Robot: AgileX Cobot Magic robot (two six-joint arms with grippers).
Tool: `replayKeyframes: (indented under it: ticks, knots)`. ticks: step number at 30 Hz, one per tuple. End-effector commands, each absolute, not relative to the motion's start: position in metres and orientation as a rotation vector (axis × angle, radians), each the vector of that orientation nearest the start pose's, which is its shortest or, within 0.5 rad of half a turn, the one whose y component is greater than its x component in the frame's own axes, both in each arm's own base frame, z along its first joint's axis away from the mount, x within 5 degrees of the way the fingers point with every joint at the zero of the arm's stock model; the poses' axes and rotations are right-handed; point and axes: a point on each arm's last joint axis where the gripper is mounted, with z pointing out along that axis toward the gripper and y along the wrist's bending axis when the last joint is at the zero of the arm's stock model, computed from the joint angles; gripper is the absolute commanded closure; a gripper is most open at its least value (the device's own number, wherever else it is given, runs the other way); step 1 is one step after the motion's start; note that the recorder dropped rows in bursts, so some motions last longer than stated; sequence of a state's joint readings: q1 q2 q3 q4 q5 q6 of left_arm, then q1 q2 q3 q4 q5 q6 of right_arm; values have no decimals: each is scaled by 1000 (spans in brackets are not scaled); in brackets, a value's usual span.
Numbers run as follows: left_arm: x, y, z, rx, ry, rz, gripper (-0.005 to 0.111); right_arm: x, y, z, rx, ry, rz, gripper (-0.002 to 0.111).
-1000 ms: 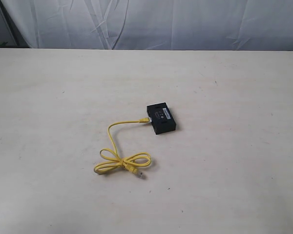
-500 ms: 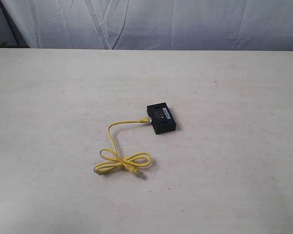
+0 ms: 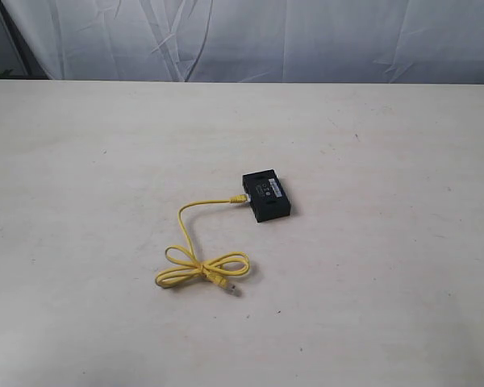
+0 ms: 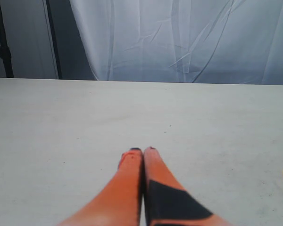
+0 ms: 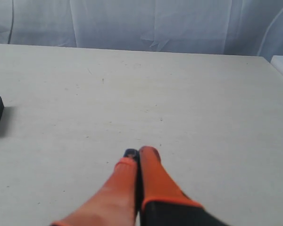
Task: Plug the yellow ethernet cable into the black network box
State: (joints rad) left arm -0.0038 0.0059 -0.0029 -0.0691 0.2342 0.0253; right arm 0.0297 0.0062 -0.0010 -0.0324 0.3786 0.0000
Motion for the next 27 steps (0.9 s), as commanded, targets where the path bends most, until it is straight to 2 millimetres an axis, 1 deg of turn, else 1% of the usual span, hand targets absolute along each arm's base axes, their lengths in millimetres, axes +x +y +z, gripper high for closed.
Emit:
replayKeyframes:
  ticks: [1, 27]
  knots:
    - [56, -1, 193, -20, 1710, -43, 107, 53, 0, 181, -59, 1845, -33, 108]
    - [56, -1, 192, -11, 1714, -30, 107, 53, 0, 181, -53, 1842, -27, 108]
